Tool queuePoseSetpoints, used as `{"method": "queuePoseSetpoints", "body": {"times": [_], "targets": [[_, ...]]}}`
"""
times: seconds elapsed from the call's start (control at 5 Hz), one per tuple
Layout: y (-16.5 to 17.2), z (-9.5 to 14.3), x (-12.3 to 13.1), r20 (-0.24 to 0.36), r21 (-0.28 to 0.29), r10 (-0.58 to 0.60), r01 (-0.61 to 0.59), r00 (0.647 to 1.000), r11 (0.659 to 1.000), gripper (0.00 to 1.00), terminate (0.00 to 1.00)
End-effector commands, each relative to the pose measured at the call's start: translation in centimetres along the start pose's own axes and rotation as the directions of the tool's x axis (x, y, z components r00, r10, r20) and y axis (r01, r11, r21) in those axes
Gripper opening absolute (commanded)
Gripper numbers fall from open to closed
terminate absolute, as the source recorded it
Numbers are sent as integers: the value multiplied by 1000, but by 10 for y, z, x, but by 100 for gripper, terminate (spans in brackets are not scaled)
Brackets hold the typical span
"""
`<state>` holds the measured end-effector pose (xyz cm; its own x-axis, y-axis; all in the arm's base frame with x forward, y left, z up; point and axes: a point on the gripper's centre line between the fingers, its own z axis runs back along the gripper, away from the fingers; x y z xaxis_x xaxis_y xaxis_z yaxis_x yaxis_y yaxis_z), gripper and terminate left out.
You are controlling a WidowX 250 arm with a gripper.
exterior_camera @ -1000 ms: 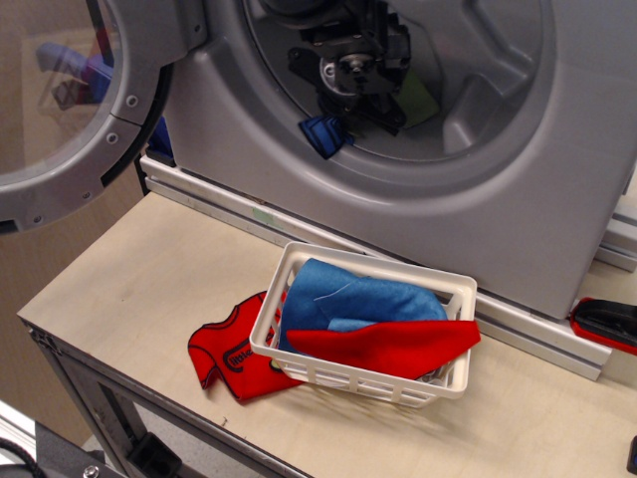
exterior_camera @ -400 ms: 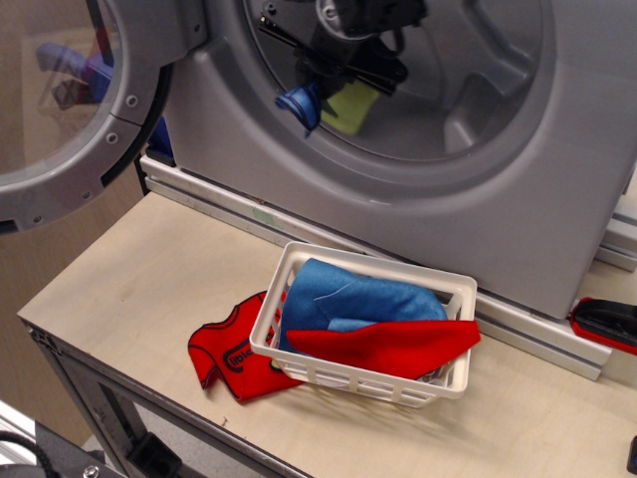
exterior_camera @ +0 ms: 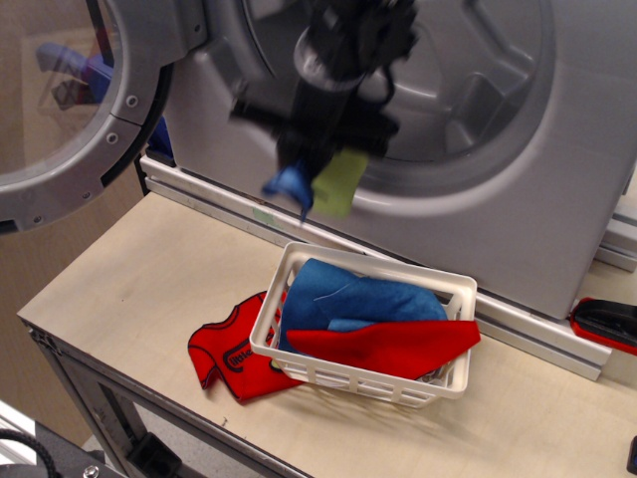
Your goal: Take clothes out of laundry machine
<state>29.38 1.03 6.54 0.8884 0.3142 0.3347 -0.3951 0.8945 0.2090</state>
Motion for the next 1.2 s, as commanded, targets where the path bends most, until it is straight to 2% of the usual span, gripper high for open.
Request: {"method": "queuePoseSetpoints", "body": {"times": [0.0,0.2,0.4,0.6,0.8,1.0], "targets": [[-23,13,-40,-82,-95,58,-66,995,993,0,0],[-38,10,-49,-111,-128,57,-72,992,989,0,0],[-45,-14,-47,-77,-207,28,-43,997,977,0,0],[-52,-36,-51,-70,-268,17,-35,997,963,0,0],[-55,-46,-56,-88,-232,26,-46,996,972,0,0],[-52,-55,-55,-103,-185,-1,-19,995,983,100,0]]}}
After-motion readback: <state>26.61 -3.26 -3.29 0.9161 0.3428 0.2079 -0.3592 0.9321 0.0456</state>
